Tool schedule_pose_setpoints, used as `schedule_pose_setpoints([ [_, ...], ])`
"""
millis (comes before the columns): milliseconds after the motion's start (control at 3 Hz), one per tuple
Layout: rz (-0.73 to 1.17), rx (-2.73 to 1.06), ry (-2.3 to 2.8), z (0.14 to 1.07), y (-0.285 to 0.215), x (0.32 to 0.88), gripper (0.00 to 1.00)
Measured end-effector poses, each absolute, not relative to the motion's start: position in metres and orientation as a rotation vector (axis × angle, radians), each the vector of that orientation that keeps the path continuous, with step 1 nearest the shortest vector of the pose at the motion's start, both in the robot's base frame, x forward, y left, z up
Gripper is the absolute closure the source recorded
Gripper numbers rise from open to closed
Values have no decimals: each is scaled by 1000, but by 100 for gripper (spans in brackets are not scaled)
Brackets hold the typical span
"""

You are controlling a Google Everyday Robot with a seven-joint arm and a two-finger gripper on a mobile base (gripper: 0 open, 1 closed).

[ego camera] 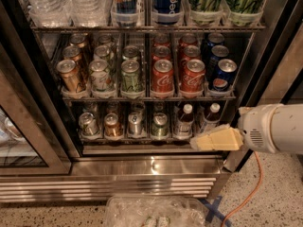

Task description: Pick pepsi can from middle shelf of fridge

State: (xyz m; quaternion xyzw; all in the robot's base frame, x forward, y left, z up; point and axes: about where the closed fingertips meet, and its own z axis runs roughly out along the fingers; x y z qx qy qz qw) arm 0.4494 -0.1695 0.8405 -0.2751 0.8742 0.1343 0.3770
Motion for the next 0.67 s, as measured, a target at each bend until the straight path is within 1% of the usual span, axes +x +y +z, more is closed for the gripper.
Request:
schedule_pose_setpoints([
  [333, 403, -536, 2179, 826, -142, 440, 0],
  [667, 414, -363, 2098, 827, -134, 452, 0],
])
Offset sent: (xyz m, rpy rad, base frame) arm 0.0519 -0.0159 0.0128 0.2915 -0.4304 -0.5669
